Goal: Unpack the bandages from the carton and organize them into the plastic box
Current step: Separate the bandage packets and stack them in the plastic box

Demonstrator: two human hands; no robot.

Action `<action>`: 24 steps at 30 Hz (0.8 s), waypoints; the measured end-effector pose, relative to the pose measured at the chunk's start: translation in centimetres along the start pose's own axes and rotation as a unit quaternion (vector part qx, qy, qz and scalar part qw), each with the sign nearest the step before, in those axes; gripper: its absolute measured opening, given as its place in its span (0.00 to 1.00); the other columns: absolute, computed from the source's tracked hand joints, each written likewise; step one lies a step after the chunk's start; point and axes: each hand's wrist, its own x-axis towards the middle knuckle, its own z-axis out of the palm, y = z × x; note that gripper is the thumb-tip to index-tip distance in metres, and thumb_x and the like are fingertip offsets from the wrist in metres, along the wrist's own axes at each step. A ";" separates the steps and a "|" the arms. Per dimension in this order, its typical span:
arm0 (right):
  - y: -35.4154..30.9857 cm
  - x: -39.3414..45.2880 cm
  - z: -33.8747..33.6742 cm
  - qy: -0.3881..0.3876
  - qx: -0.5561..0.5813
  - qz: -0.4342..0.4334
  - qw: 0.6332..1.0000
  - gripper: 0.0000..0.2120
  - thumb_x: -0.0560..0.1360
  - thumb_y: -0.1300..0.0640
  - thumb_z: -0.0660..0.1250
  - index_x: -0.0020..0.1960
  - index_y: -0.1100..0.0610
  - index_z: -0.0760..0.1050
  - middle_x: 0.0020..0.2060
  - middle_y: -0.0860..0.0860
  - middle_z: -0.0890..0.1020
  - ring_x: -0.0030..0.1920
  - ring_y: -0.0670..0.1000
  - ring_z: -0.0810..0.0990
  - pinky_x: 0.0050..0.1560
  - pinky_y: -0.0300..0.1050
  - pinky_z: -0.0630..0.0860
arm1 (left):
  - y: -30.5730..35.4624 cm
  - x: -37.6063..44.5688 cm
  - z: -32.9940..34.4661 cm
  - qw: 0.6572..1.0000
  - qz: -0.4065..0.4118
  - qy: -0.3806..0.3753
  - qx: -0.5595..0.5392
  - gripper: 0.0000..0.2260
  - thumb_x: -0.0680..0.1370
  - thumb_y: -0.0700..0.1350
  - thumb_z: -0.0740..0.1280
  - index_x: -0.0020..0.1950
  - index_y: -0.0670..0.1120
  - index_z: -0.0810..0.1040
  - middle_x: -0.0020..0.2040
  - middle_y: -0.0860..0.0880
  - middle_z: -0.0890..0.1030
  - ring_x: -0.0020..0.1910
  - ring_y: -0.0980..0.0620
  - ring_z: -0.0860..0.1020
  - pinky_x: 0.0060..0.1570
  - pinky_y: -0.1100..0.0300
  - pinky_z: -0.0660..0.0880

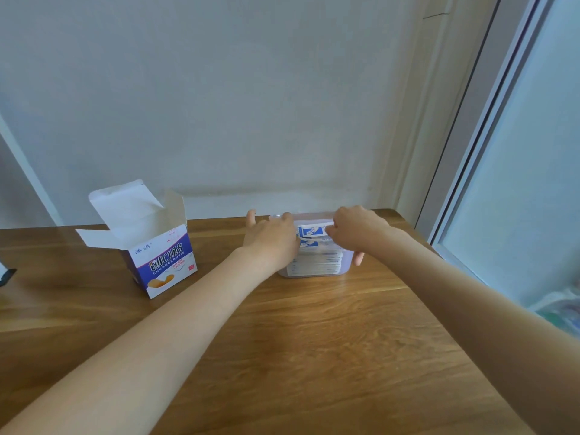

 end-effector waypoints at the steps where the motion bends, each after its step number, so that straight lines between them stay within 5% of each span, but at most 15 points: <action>1: -0.1 0.1 0.1 -0.018 0.011 -0.002 1.000 0.15 0.79 0.59 0.51 0.34 0.59 0.63 0.27 0.54 0.72 0.19 0.50 0.74 0.28 0.41 0.64 | 0.2 0.1 0.1 1.000 0.001 -0.002 0.000 0.15 0.79 0.41 0.53 0.64 0.41 0.65 0.45 0.47 0.79 0.51 0.45 0.78 0.71 0.46 0.47; 5: -0.3 0.0 0.4 -0.043 0.035 0.001 0.998 0.14 0.79 0.61 0.50 0.35 0.58 0.63 0.29 0.55 0.71 0.11 0.46 0.69 0.23 0.39 0.64 | 0.5 0.1 0.2 1.000 0.006 -0.006 -0.006 0.17 0.79 0.41 0.53 0.68 0.41 0.63 0.49 0.46 0.80 0.54 0.45 0.77 0.72 0.45 0.46; 11: -0.1 0.3 0.1 0.030 0.017 0.008 0.999 0.12 0.78 0.64 0.51 0.35 0.59 0.64 0.31 0.53 0.73 0.22 0.50 0.75 0.27 0.41 0.65 | -0.1 0.3 -0.5 1.000 0.008 0.016 0.005 0.12 0.78 0.41 0.53 0.60 0.42 0.67 0.38 0.50 0.75 0.47 0.46 0.76 0.70 0.46 0.48; 16: 1.1 1.1 -1.6 0.036 0.070 0.034 0.996 0.14 0.74 0.65 0.52 0.51 0.62 0.75 0.34 0.53 0.75 0.21 0.50 0.76 0.28 0.39 0.69 | -1.0 1.1 -0.8 1.000 -0.011 0.006 -0.015 0.12 0.78 0.40 0.52 0.60 0.42 0.67 0.41 0.47 0.76 0.51 0.44 0.76 0.70 0.45 0.47; 24: 0.6 1.7 -0.7 0.014 0.080 0.019 0.997 0.16 0.74 0.66 0.50 0.55 0.63 0.74 0.37 0.54 0.76 0.26 0.52 0.78 0.32 0.42 0.71 | -0.7 1.4 0.2 0.999 -0.007 -0.021 -0.036 0.13 0.78 0.40 0.52 0.62 0.43 0.67 0.47 0.48 0.81 0.54 0.46 0.75 0.71 0.45 0.47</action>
